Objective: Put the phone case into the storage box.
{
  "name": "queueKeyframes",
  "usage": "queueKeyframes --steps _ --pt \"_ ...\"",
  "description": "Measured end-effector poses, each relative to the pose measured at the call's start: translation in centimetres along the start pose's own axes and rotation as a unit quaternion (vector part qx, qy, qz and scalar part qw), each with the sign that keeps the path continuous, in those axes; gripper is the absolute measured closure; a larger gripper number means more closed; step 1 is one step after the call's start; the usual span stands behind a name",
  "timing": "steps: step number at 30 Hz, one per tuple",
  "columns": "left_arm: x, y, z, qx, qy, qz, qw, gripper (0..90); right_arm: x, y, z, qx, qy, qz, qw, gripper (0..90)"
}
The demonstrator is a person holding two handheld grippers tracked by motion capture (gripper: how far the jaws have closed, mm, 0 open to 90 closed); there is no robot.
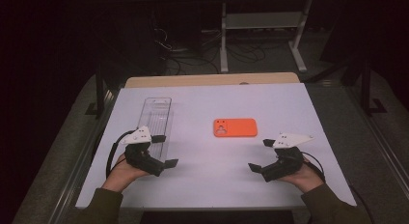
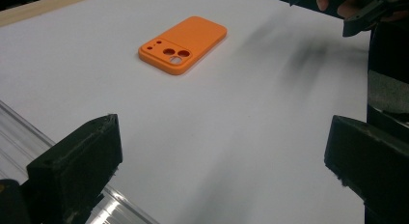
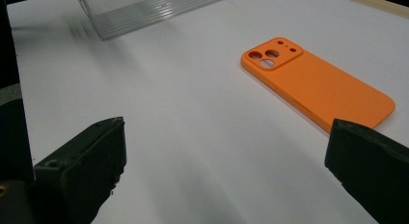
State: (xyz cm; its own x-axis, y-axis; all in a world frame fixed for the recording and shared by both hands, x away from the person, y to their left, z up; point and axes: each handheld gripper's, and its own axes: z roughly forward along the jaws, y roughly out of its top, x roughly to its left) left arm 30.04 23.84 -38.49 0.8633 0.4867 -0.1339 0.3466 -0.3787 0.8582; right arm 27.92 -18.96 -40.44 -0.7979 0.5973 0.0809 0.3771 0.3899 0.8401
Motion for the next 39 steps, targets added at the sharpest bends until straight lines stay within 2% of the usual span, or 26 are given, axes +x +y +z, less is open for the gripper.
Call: queueKeyframes --steps 11,18,29,34,39 --pt "-0.2 1.0 0.8 -0.004 -0.015 0.002 0.9999 0.0 0.0 -0.1 -0.2 0.003 -0.002 0.006 1.0 0.3" --pt "-0.8 1.8 2.3 -0.002 -0.029 0.006 0.9996 0.0 -0.1 -0.1 -0.2 0.003 -0.004 0.009 0.9999 0.3" --pt "-1.5 3.0 4.1 0.003 -0.038 0.011 0.9992 0.0 -0.2 0.0 0.0 0.003 -0.004 0.007 1.0 0.3" --pt "-1.6 3.4 4.9 0.008 -0.041 0.015 0.999 0.0 -0.2 0.0 0.0 0.004 -0.004 0.006 1.0 0.3" --pt "-1.5 4.1 6.5 0.01 -0.044 0.012 0.9989 0.0 -0.1 0.0 0.1 0.005 -0.005 0.006 1.0 0.3"
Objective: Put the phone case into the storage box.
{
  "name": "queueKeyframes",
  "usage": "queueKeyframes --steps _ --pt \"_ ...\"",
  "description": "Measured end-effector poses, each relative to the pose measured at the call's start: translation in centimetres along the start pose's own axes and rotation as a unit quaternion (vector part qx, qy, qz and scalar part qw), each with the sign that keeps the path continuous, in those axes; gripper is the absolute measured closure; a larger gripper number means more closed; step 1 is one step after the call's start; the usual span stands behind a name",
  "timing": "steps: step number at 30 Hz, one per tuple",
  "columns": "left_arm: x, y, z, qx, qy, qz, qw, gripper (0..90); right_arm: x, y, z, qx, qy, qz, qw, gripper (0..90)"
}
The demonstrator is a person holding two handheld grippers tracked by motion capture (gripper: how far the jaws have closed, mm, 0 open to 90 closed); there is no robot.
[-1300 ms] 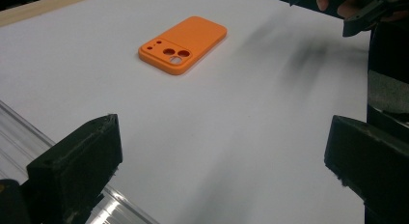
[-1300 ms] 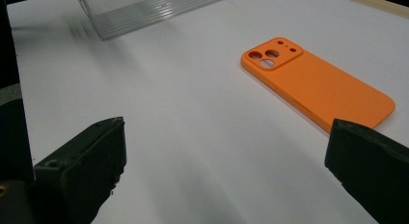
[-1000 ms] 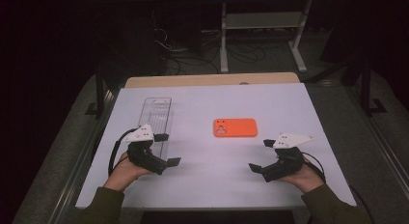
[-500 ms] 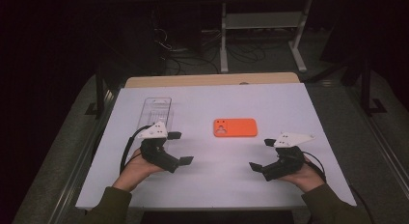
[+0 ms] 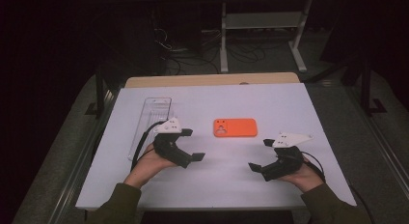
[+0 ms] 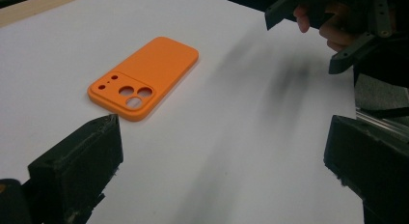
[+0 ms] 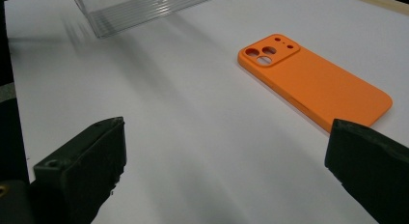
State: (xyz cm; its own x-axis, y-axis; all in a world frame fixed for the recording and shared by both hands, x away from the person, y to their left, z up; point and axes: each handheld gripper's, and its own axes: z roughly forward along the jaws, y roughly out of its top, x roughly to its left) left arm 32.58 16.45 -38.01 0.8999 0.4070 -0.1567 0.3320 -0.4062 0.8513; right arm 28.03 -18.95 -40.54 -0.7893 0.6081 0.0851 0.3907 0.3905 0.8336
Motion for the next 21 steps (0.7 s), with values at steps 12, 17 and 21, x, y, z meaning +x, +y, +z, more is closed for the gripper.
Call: queueKeyframes --steps 12,17,21 --pt "0.6 1.3 2.1 0.01 0.005 -0.001 0.9999 3.8 0.1 0.0 0.1 0.002 0.003 -0.001 1.0 0.3" --pt "0.9 1.7 2.7 0.009 0.011 -0.006 0.9999 7.5 0.0 0.0 0.1 0.001 0.002 -0.001 1.0 0.3" --pt "1.3 1.9 3.2 0.01 0.022 -0.009 0.9997 14.4 0.0 0.0 0.2 0.003 0.003 -0.002 1.0 0.2"
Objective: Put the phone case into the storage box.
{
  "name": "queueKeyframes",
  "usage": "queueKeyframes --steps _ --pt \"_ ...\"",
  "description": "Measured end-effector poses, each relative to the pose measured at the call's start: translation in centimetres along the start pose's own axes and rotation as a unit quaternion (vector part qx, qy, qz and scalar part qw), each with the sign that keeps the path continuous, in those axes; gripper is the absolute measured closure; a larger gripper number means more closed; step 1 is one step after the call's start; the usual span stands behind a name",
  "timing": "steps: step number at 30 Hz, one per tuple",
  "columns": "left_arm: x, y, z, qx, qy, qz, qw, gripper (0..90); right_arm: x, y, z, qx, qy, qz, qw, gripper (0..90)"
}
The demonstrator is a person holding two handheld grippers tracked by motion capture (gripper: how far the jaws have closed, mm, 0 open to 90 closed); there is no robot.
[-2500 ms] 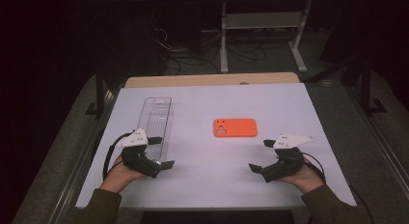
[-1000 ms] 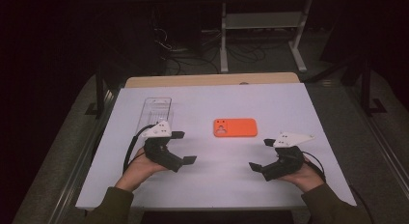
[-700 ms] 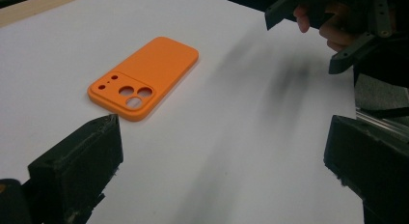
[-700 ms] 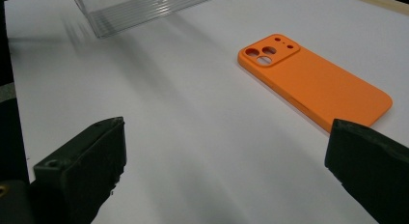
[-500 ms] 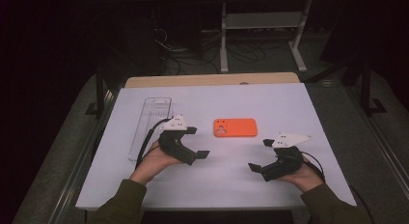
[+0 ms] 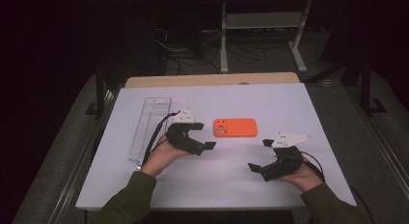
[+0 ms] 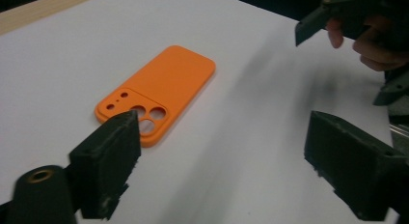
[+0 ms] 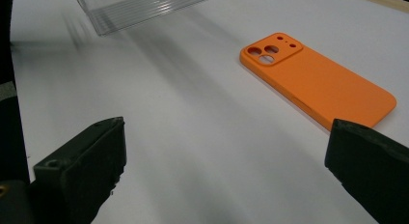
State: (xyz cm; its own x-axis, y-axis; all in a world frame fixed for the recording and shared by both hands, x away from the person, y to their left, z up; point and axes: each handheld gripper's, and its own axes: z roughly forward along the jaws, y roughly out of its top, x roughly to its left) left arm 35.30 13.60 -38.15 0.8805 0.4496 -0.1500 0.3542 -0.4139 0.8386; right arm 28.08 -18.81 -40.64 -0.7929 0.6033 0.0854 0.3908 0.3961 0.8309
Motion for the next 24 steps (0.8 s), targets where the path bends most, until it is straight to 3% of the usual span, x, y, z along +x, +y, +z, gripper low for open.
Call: queueKeyframes --steps 9,24 --pt "1.3 0.5 1.3 -0.002 0.024 -0.017 0.9996 35.0 0.0 0.0 0.1 0.003 0.002 0.0 1.0 0.2" --pt "3.5 1.8 3.5 0.026 0.052 -0.002 0.9983 65.4 -0.3 -0.4 0.6 0.017 0.003 0.0 0.9999 0.3"
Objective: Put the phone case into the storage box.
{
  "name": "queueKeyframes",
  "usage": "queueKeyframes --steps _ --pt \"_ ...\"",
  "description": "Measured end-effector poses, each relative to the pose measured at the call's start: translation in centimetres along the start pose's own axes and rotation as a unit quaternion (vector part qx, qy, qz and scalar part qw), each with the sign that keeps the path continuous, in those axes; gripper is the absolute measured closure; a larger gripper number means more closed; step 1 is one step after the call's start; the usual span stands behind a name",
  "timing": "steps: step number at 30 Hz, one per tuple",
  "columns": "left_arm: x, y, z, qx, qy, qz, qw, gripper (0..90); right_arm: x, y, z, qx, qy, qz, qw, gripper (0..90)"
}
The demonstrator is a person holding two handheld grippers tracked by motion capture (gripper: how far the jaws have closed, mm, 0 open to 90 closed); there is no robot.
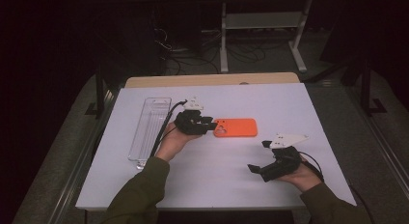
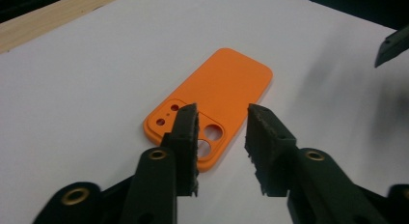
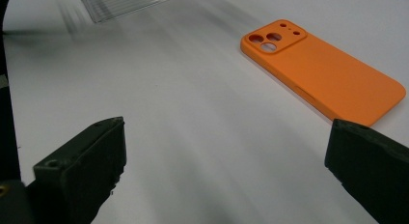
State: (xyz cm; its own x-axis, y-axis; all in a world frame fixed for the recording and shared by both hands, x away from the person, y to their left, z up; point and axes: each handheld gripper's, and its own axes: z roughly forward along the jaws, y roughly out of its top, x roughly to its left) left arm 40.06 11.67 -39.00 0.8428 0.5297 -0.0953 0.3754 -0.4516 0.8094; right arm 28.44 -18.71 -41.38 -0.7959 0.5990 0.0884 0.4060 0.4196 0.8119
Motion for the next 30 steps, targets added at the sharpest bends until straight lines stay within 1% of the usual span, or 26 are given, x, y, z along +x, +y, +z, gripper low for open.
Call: queueKeyframes --steps 4,8,10,12,16,17,19,21,24,25,26,27,28,29,30 --pt "0.5 0.4 0.8 0.009 0.001 -0.003 1.0 76.2 0.0 0.0 -0.1 -0.002 0.0 0.002 1.0 0.3" --pt "0.8 0.6 1.3 0.015 0.004 -0.01 0.9998 89.7 -0.1 0.0 -0.1 -0.003 0.0 0.004 1.0 0.2" --pt "1.1 0.8 1.8 0.015 0.006 -0.018 0.9997 90.0 -0.1 0.0 -0.2 -0.006 0.001 0.004 1.0 0.2" --pt "1.4 1.0 1.9 0.022 0.01 -0.013 0.9996 90.0 -0.1 0.0 -0.1 -0.006 0.002 0.004 1.0 0.3" --pt "1.8 1.4 2.2 0.011 0.012 -0.024 0.9996 90.0 -0.1 0.0 -0.1 -0.005 0.004 0.004 1.0 0.3" --pt "1.9 1.5 2.2 0.014 0.014 -0.019 0.9996 90.0 -0.1 0.0 -0.1 -0.006 0.004 0.004 1.0 0.3" --pt "2.1 1.7 2.4 0.013 0.017 -0.024 0.9995 90.0 -0.1 0.0 -0.1 -0.006 0.004 0.006 1.0 0.3" --pt "2.4 2.0 2.6 0.011 0.018 -0.021 0.9995 90.0 -0.2 0.0 -0.1 -0.007 0.004 0.006 1.0 0.2" --pt "2.6 2.3 3.0 0.015 0.023 -0.018 0.9995 90.0 -0.1 0.0 -0.1 -0.006 0.004 0.007 1.0 0.3" --pt "2.8 2.5 3.2 0.023 0.025 -0.017 0.9993 90.0 -0.1 0.0 -0.1 -0.007 0.004 0.004 1.0 0.3" --pt "3.0 2.7 3.5 0.022 0.027 -0.015 0.9993 90.0 -0.1 0.0 -0.1 -0.008 0.005 0.003 1.0 0.2" --pt "3.1 2.8 3.6 0.029 0.028 -0.008 0.9991 90.0 -0.1 0.0 -0.1 -0.007 0.005 0.002 1.0 0.2" --pt "3.2 2.9 3.9 0.031 0.029 -0.009 0.9991 90.0 -0.1 0.0 -0.1 -0.007 0.005 0.002 1.0 0.3" --pt "3.3 2.9 4.0 0.036 0.031 -0.005 0.9989 90.0 -0.1 0.0 -0.2 -0.007 0.006 0.003 1.0 0.3" --pt "3.3 3.0 4.3 0.037 0.031 -0.012 0.9988 90.0 0.0 0.0 -0.2 -0.008 0.006 0.004 0.9999 0.3"
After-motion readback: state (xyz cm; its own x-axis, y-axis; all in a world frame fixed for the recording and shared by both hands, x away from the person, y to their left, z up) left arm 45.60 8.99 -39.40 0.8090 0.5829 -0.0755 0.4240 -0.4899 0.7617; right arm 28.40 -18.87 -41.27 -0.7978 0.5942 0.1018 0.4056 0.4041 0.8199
